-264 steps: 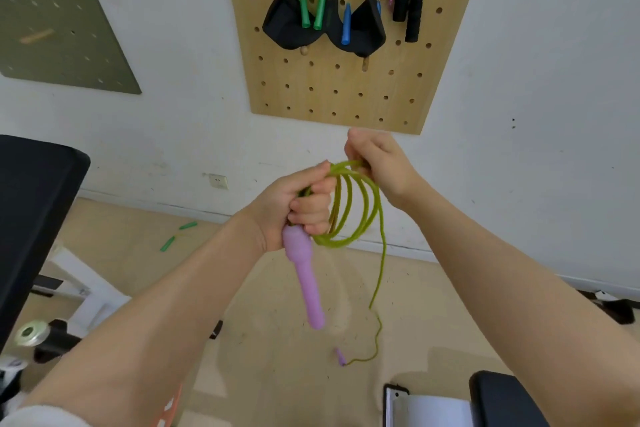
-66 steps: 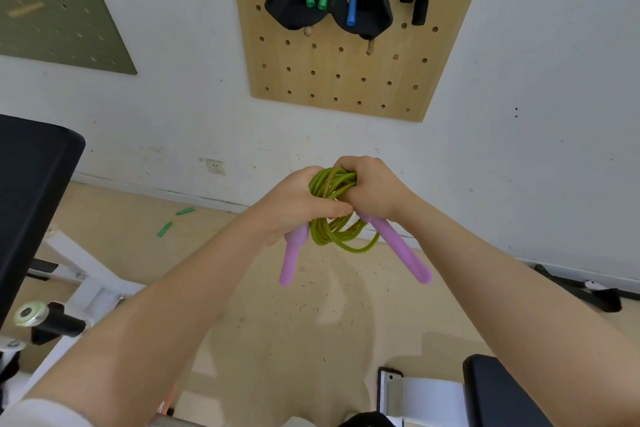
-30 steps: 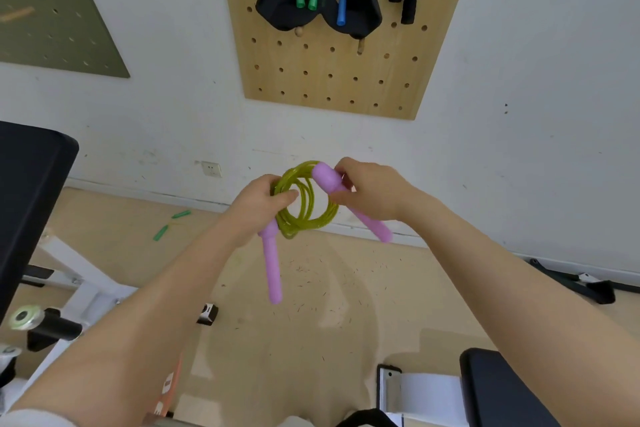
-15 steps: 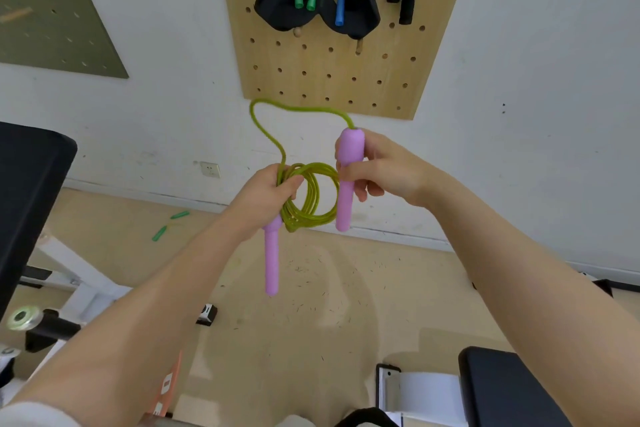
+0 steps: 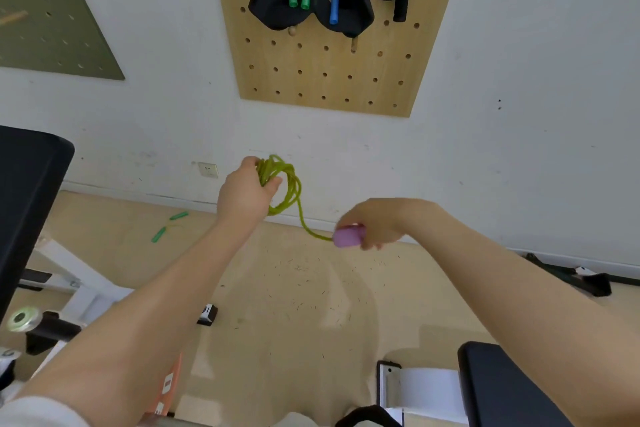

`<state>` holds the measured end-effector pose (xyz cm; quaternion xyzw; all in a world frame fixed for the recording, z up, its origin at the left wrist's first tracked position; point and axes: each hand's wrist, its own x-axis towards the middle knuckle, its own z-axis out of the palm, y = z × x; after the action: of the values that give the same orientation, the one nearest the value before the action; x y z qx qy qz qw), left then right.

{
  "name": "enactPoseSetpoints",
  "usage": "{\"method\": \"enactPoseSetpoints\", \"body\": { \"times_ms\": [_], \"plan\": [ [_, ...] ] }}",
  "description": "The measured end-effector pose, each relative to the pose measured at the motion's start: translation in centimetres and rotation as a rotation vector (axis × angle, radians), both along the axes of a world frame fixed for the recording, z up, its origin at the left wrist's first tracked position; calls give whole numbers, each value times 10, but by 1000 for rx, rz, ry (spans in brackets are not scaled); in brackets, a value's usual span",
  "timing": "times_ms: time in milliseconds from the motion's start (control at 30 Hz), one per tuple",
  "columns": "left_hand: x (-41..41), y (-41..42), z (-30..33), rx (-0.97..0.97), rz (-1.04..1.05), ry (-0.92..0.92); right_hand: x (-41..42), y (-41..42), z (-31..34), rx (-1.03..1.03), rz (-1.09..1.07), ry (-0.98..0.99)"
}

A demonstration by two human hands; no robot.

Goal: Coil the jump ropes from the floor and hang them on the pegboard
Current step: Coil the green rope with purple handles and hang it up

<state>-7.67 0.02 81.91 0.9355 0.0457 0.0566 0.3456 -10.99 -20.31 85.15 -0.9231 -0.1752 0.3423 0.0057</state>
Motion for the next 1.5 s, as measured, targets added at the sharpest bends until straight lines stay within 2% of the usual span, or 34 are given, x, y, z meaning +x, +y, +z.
{"method": "enactPoseSetpoints", "body": {
  "times_ms": [67,133,233,300,433,567,800,900,1033,1233,1500],
  "plan": [
    [-3,-4,1,77,-63,-12,-1,11,8,261,70,-111],
    [-8,-6,3,11,-153,7,0,18,21,531,101,-210],
    [-25,-10,8,-349,-294,79,-1,19,37,999,-13,-111],
    [-33,-14,8,-549,-333,113,-1,17,38,1158,-133,-48],
    [-33,-19,3,-684,-195,90,1,7,27,1114,-292,-200],
    [-31,-22,-1,-764,-68,97,3,3,20,1161,-392,-127],
    [-22,-24,1,-626,-35,33,3,10,17,953,-311,-90],
    [-26,-25,3,-730,-16,71,1,12,15,999,-356,-46],
    [-31,-33,8,-1024,68,158,0,19,13,1011,-371,-89],
    [-38,-39,16,-1006,16,166,-2,40,8,1110,-473,-132],
    [-31,-26,15,-960,-314,221,2,30,7,1024,-549,-115]
  ]
}}
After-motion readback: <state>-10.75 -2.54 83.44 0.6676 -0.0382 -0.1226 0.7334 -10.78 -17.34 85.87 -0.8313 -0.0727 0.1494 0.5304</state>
